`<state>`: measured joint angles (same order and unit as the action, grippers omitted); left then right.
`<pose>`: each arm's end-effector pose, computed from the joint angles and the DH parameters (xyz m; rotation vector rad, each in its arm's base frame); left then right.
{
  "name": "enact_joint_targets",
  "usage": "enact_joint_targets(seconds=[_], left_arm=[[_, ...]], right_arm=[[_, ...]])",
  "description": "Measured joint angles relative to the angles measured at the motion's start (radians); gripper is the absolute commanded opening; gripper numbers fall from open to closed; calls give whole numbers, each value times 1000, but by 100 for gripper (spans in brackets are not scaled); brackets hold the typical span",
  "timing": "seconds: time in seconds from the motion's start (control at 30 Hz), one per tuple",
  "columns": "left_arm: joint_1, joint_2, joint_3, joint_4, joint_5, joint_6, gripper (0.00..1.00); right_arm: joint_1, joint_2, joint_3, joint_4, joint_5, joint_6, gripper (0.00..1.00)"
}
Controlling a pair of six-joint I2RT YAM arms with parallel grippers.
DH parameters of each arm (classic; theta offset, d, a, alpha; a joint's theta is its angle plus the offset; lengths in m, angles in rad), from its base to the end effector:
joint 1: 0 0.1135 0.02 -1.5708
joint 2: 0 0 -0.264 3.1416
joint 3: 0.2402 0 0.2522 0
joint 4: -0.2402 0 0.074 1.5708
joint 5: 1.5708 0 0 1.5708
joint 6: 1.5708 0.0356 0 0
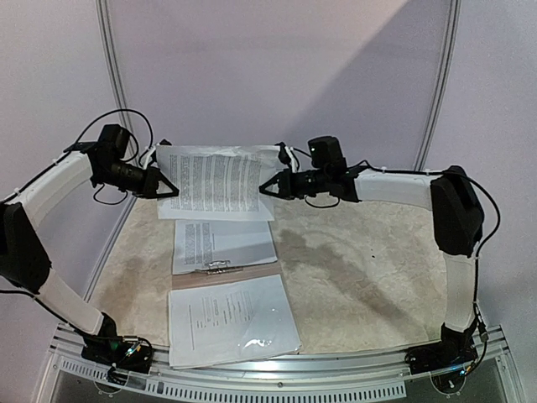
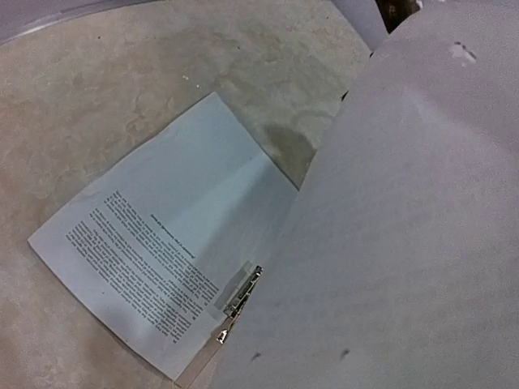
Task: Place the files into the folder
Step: Place the file on the spring clip of the folder.
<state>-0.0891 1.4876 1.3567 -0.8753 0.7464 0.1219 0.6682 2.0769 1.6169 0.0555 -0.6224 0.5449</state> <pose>0.2990 -0.0510 0.3195 0.5273 2.3738 -0.9344 0.3708 0.3191 0.2489 -0.5810 2.0934 1.3608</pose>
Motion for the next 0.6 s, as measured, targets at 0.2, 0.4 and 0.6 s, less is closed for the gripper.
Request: enact_joint_targets(seconds=[0.2, 0.4, 0.6], left_arm=[[14, 73, -120, 100, -21, -6, 0], [19, 183, -147, 163, -29, 2, 0], [23, 251, -161, 217, -49, 8, 0]], right_arm=[[-2, 151, 49, 6, -37, 105, 1], [-6, 263, 75, 62, -53, 214, 0], [-6, 343, 185, 41, -38, 237, 0]])
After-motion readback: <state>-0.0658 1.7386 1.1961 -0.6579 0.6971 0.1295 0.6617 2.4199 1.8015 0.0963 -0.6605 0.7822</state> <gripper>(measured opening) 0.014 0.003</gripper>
